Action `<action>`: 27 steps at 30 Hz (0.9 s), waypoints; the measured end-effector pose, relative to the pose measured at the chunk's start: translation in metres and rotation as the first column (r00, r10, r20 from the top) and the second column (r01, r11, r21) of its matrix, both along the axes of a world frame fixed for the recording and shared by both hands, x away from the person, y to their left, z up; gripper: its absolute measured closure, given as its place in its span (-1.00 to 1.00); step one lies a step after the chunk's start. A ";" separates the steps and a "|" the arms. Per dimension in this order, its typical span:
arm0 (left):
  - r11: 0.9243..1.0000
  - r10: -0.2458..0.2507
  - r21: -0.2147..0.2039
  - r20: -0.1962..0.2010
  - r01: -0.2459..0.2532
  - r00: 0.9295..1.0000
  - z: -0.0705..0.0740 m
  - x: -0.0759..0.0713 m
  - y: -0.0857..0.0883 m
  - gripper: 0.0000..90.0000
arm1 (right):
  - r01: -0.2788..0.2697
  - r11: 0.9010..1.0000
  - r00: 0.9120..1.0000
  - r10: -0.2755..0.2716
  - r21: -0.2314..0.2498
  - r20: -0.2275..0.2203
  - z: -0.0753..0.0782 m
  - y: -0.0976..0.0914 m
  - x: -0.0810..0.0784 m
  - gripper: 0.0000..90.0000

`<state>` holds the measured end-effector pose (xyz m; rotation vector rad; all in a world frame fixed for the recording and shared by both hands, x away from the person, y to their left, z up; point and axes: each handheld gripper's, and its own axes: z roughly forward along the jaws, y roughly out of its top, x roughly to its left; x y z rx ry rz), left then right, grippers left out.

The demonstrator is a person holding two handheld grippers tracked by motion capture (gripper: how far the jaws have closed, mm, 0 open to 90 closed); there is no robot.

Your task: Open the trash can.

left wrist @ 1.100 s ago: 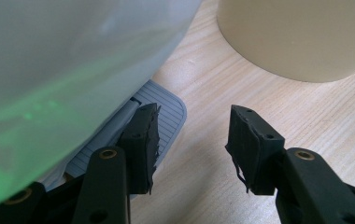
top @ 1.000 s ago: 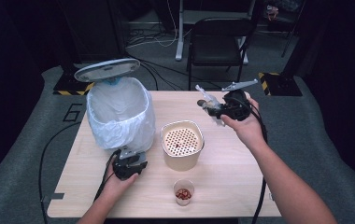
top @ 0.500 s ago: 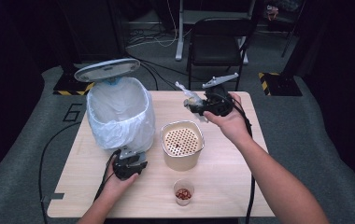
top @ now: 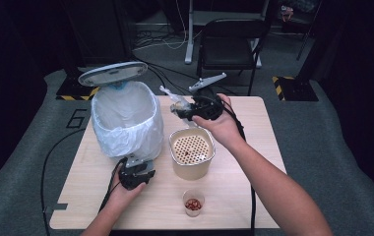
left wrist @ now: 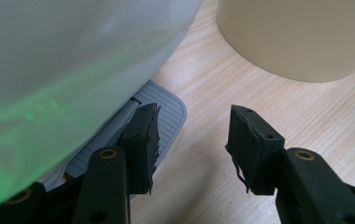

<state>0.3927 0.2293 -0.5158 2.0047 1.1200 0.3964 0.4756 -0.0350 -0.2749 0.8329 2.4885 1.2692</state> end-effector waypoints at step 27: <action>1.000 -0.002 -0.015 -0.012 0.002 1.000 0.000 0.000 0.001 0.18 | -0.102 0.994 0.995 0.103 -0.039 0.013 0.028 0.062 0.007 0.43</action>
